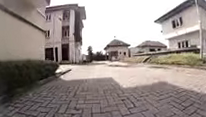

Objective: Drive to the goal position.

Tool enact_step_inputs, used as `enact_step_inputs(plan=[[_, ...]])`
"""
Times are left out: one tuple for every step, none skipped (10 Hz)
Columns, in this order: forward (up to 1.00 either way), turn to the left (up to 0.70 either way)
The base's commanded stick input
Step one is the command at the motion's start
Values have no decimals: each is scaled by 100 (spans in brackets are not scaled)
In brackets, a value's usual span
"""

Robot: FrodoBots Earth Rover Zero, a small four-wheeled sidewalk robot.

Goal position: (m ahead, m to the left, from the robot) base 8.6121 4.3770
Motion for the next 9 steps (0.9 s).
enact_step_inputs(plan=[[50, 0], [50, 0], [50, 0], [50, 0], [50, 0], [50, 0], [50, 0], [50, 0], [50, 0]])
